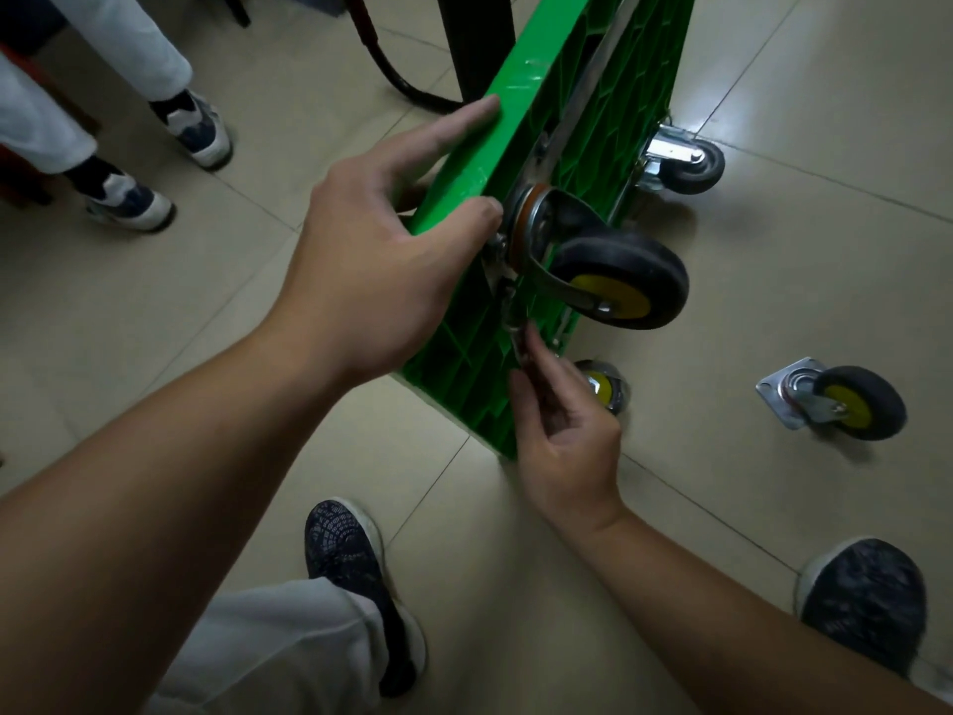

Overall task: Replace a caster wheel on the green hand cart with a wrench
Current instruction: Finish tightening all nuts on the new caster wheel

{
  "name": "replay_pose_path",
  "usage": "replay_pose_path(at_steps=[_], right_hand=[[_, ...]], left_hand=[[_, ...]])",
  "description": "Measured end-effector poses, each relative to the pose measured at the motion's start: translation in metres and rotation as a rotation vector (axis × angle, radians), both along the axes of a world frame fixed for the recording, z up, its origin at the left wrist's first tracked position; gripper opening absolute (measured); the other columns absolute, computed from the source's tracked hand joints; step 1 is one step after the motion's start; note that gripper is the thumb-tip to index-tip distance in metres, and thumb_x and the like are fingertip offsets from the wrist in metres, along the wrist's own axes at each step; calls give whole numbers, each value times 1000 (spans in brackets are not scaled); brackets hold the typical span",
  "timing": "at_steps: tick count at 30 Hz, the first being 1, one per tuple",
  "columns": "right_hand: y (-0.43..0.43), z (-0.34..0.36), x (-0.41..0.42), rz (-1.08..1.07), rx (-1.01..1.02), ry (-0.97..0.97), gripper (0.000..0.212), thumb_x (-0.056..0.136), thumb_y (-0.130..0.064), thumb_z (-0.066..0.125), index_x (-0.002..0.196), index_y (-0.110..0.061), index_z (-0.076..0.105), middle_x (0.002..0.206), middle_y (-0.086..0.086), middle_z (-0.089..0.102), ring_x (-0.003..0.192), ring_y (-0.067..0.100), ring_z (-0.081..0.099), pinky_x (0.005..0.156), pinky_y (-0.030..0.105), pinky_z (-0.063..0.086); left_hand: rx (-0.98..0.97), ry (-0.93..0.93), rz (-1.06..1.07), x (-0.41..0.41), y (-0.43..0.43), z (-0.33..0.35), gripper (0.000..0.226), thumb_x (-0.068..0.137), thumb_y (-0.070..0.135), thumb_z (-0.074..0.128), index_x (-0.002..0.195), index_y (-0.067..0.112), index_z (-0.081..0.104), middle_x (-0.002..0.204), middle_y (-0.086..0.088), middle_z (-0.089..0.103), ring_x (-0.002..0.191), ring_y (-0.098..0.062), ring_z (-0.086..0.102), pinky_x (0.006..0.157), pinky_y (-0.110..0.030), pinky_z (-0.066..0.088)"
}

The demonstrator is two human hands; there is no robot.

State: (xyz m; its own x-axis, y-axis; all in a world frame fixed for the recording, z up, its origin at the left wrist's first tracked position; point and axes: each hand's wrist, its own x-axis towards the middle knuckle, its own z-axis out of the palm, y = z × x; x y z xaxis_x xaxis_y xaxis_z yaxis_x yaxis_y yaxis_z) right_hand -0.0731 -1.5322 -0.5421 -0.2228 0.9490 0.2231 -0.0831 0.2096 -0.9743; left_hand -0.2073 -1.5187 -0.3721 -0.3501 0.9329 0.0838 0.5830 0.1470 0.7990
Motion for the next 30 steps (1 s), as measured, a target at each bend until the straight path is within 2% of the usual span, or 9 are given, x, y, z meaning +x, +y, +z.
replay_pose_path(at_steps=[7, 12, 14, 16, 19, 22, 25, 28, 30], right_hand=[[21, -8, -11, -33, 60, -20, 38, 97, 8, 54, 135, 9, 53, 113, 19, 65, 107, 19, 64, 96, 32, 52], [15, -3, -9, 47, 72, -72, 41, 101, -1, 51, 142, 3, 49, 106, 19, 66, 95, 28, 66, 84, 39, 55], [3, 17, -8, 36, -94, -71, 39, 104, -14, 51, 142, -8, 54, 106, 7, 71, 96, 19, 70, 83, 37, 58], [-5, 49, -11, 50, -330, -23, 29, 104, -20, 51, 128, -13, 66, 80, 4, 72, 69, 22, 71, 62, 36, 59], [-2, 93, -17, 43, -712, 182, 25, 104, -14, 51, 86, -7, 68, 53, 4, 59, 43, 23, 62, 45, 31, 54], [10, 112, -11, 54, -932, 352, 28, 102, -11, 54, 78, -1, 63, 50, 6, 60, 38, 16, 56, 40, 22, 48], [0, 106, 0, 75, -809, 213, 23, 100, -10, 54, 84, -3, 68, 60, 10, 62, 41, 13, 55, 42, 21, 46], [-18, 67, 10, 11, -433, 15, 24, 101, -11, 54, 116, -21, 68, 66, 0, 65, 51, 8, 59, 51, 24, 49], [-15, 37, 18, -24, -151, -113, 35, 101, -11, 54, 136, -16, 59, 86, 0, 68, 70, 6, 61, 69, 18, 50]], left_hand=[[9, -33, -24, -2, 2, -2, 55, 95, 24, 63, 148, 34, 53, 134, 12, 64, 116, -8, 67, 94, -36, 59], [8, -12, -17, -2, 3, -4, 55, 95, 22, 63, 147, 34, 53, 136, 10, 64, 117, -9, 66, 96, -36, 58], [9, 5, -6, 0, 3, -3, 55, 94, 26, 64, 146, 39, 54, 135, 13, 64, 117, -8, 66, 98, -39, 57], [9, 27, 0, 1, 3, -2, 54, 93, 30, 64, 144, 43, 54, 134, 16, 64, 117, -8, 65, 100, -42, 56], [8, 31, 9, 2, 2, -2, 54, 90, 36, 64, 142, 47, 55, 131, 17, 65, 115, -8, 65, 100, -44, 55], [4, 19, 12, 4, 0, 0, 55, 88, 37, 64, 141, 46, 57, 130, 18, 63, 117, -5, 64, 103, -42, 54], [1, 18, 5, 6, -1, 3, 56, 87, 40, 63, 142, 46, 56, 133, 16, 62, 120, -5, 62, 104, -43, 53], [-2, 14, 1, 5, 0, 4, 56, 87, 40, 63, 142, 47, 56, 136, 14, 62, 120, -7, 62, 103, -43, 54], [-3, 15, 0, 4, 1, 4, 56, 87, 40, 63, 142, 48, 55, 138, 13, 61, 121, -9, 62, 102, -45, 54]])
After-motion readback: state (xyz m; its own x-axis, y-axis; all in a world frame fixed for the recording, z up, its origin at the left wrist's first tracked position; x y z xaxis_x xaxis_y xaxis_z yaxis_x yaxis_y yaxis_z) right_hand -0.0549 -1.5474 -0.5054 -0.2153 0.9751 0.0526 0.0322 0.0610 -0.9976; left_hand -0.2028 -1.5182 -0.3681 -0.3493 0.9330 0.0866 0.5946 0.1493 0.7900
